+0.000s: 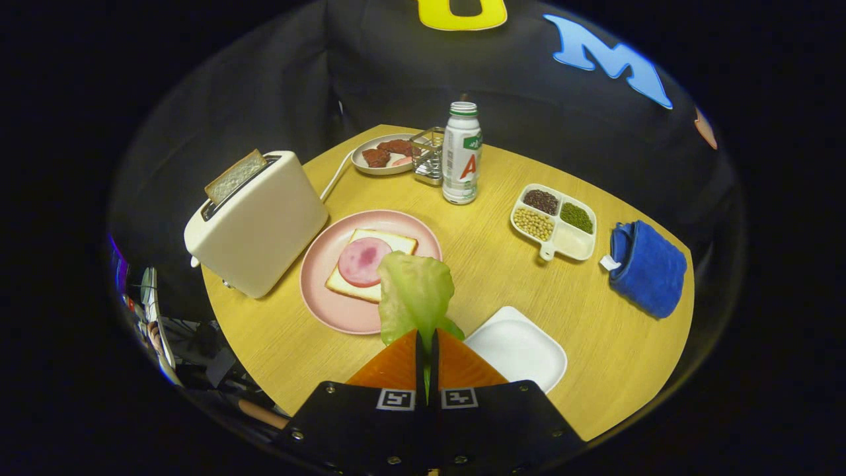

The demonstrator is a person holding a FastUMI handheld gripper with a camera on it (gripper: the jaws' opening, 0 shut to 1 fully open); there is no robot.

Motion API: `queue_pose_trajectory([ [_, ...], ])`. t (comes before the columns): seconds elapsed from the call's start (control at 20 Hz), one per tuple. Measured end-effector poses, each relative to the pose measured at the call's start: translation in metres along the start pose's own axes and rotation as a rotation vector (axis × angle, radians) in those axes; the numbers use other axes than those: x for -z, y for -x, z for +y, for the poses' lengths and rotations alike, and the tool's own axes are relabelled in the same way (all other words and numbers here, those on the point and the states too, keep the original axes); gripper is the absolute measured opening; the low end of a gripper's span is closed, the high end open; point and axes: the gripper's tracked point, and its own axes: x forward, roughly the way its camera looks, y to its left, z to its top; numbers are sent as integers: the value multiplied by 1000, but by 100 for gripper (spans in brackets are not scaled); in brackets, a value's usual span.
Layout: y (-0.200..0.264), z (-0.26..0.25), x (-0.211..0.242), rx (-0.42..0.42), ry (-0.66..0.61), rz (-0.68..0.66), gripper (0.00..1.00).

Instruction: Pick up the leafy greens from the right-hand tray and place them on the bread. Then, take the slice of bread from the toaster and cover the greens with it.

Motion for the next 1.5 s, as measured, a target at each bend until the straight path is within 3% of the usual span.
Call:
queue_pose_trajectory([
  [0.4, -53, 48, -33, -73, 15, -3, 0],
  [0.9, -104, 68, -62, -51, 13, -23, 1],
  [1.1, -114, 66, -65, -18, 47, -30, 11],
  [1.15, -114, 64, -67, -14, 47, -40, 25],
  [1.5, -68, 61, -82, 16, 58, -222, 30],
])
